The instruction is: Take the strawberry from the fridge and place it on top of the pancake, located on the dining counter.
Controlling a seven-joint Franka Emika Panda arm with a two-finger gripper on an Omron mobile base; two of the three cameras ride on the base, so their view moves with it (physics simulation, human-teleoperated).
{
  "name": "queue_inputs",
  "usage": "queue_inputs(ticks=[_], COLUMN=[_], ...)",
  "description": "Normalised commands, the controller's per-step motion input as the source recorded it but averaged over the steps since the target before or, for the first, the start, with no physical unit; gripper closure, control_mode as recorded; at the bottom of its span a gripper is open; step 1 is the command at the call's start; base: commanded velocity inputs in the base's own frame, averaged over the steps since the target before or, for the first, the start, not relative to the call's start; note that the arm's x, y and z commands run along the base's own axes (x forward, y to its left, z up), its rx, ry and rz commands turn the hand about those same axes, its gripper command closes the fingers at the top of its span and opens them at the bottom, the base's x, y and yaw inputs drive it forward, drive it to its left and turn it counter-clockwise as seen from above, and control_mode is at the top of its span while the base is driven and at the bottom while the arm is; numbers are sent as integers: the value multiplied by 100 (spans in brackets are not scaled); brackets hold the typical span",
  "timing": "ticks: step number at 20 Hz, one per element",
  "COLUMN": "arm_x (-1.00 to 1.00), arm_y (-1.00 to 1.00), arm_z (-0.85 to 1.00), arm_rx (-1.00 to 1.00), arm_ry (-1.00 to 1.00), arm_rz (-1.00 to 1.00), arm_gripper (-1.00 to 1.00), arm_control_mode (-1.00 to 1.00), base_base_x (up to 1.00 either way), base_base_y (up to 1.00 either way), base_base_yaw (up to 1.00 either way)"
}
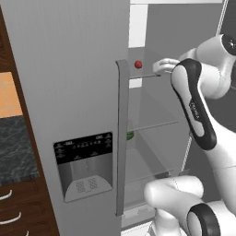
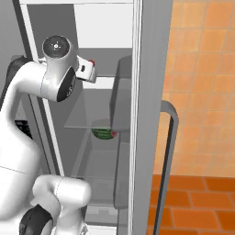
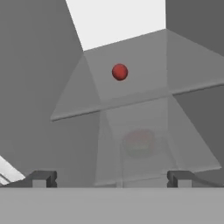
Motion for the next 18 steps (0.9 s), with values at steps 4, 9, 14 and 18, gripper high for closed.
queue_inputs(ticks=[4, 9, 14, 18], arm_x=[73, 65, 61, 63], arm_y=[0, 0, 6, 3], arm_z=[5, 1, 0, 0], arm_rx=[0, -1, -4, -7], arm_ry=[0, -5, 0, 0], arm_rz=[-3, 0, 4, 7], arm_gripper=[-100, -100, -100, -100], arm_control_mode=[-100, -100, -100, -100], base_base_x=[0, 0, 0, 0], base_base_y=[0, 0, 0, 0], base_base_yaw=[0, 0, 0, 0])
